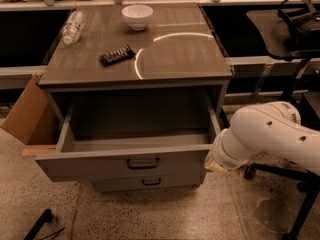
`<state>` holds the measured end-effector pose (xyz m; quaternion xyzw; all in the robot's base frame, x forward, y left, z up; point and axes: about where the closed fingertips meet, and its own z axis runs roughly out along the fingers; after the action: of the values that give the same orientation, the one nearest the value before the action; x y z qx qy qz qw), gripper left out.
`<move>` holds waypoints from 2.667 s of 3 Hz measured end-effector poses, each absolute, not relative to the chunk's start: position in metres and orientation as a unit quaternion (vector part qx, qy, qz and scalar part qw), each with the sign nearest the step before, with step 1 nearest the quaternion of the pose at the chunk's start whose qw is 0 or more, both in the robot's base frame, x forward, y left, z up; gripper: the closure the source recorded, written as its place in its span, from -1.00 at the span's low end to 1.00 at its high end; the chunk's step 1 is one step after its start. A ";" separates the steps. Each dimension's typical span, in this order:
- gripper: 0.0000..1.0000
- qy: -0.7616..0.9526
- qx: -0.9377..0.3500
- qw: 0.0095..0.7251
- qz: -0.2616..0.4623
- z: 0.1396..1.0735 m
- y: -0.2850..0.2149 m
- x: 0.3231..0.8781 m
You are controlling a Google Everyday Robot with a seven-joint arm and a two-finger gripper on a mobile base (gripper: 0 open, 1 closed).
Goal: Close top drawer
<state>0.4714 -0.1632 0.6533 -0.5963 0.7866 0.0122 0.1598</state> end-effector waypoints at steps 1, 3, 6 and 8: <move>1.00 0.774 -0.607 0.179 0.008 0.653 -0.160 0.479; 1.00 0.723 -0.637 0.269 0.004 0.661 -0.144 0.529; 1.00 0.676 -0.673 0.301 0.018 0.653 -0.113 0.595; 1.00 0.680 -0.673 0.290 0.025 0.641 -0.118 0.640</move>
Offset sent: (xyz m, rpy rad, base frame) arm 0.0606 0.0193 0.0113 0.1258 -0.2545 0.1544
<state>0.6401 -0.1182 0.6406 -0.6732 0.6797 0.0250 0.2901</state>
